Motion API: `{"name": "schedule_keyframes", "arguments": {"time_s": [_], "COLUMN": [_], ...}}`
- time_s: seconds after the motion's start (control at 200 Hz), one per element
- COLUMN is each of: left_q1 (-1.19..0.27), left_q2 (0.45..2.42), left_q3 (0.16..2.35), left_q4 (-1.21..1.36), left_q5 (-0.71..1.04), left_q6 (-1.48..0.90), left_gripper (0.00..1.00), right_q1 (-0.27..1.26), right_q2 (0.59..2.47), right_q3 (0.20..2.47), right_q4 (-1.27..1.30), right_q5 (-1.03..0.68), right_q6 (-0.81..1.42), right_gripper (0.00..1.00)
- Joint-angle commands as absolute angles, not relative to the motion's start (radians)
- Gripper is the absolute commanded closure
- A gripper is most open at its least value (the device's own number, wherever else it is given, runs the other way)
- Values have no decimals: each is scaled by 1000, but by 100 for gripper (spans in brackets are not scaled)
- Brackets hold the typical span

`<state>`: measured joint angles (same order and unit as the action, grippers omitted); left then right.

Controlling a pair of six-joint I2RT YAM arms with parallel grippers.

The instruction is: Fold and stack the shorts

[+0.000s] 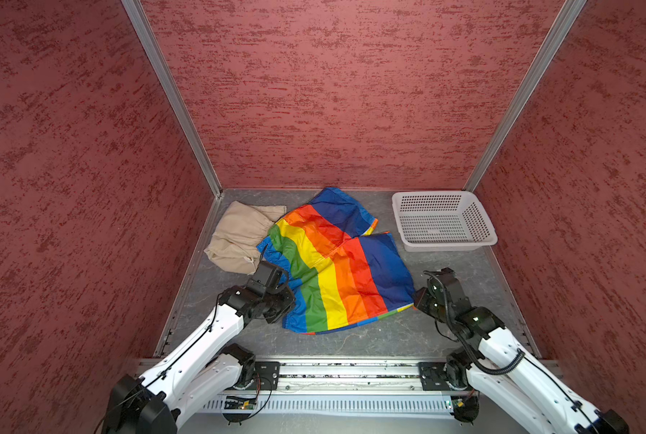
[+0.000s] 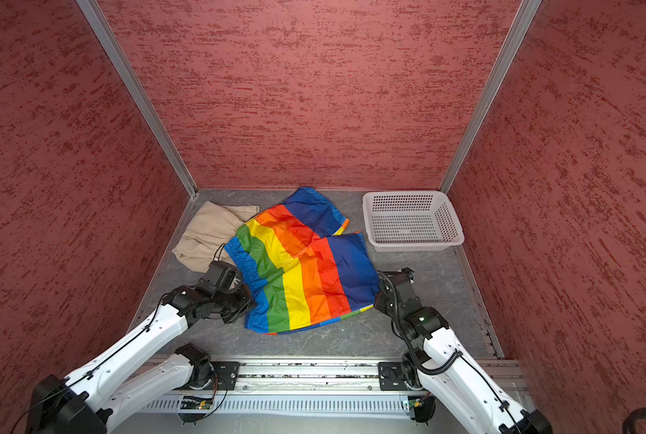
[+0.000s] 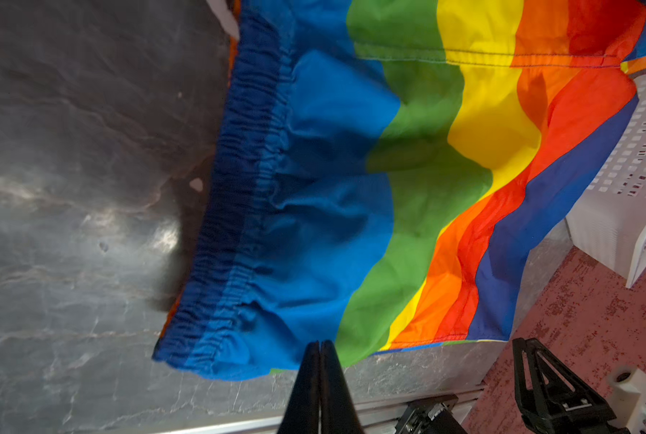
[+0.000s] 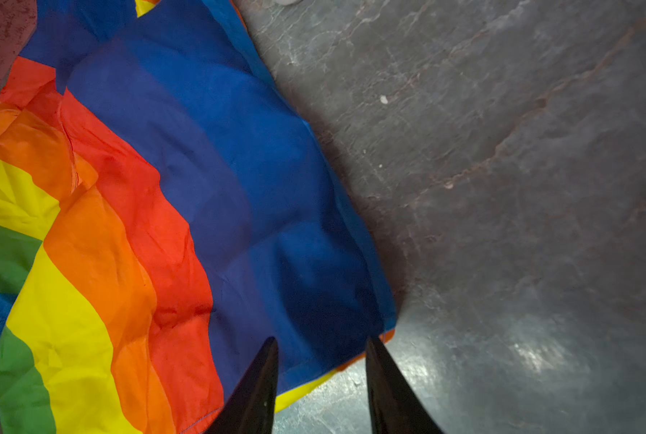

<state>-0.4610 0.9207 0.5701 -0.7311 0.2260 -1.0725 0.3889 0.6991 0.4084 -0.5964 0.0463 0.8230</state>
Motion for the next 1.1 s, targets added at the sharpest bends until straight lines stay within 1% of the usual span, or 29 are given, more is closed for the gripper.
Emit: {"name": "schedule_keyframes", "arguments": {"time_s": [0.0, 0.1, 0.245, 0.326, 0.421, 0.471, 0.591, 0.711, 0.852, 0.927, 0.982, 1.092], "left_q1": [-450, -418, -319, -260, -191, -146, -55, -28, -78, -156, -224, -355], "left_q2": [945, 960, 956, 953, 961, 965, 967, 944, 860, 816, 804, 866], "left_q3": [504, 446, 392, 374, 365, 359, 346, 381, 462, 507, 521, 496], "left_q4": [-640, -602, -582, -587, -627, -642, -643, -673, -737, -749, -735, -649], "left_q5": [203, 221, 254, 274, 275, 283, 329, 358, 383, 349, 316, 275], "left_q6": [-1073, -1071, -1026, -989, -923, -891, -842, -835, -887, -935, -977, -1046], "left_gripper": [94, 94, 94, 94, 94, 94, 94, 95, 94, 93, 92, 92], "right_q1": [324, 266, 225, 211, 189, 176, 152, 135, 117, 107, 101, 98], "right_q2": [711, 748, 810, 825, 833, 838, 855, 888, 885, 873, 870, 870], "right_q3": [385, 371, 352, 335, 313, 302, 264, 236, 227, 235, 253, 318], "right_q4": [-578, -538, -467, -427, -388, -373, -307, -261, -267, -284, -311, -387], "right_q5": [-48, -128, -219, -264, -302, -317, -359, -381, -378, -371, -354, -307], "right_q6": [837, 824, 827, 847, 862, 865, 887, 901, 895, 887, 869, 809], "right_gripper": [56, 54, 49, 44, 35, 32, 31, 31, 39, 49, 55, 64]}}
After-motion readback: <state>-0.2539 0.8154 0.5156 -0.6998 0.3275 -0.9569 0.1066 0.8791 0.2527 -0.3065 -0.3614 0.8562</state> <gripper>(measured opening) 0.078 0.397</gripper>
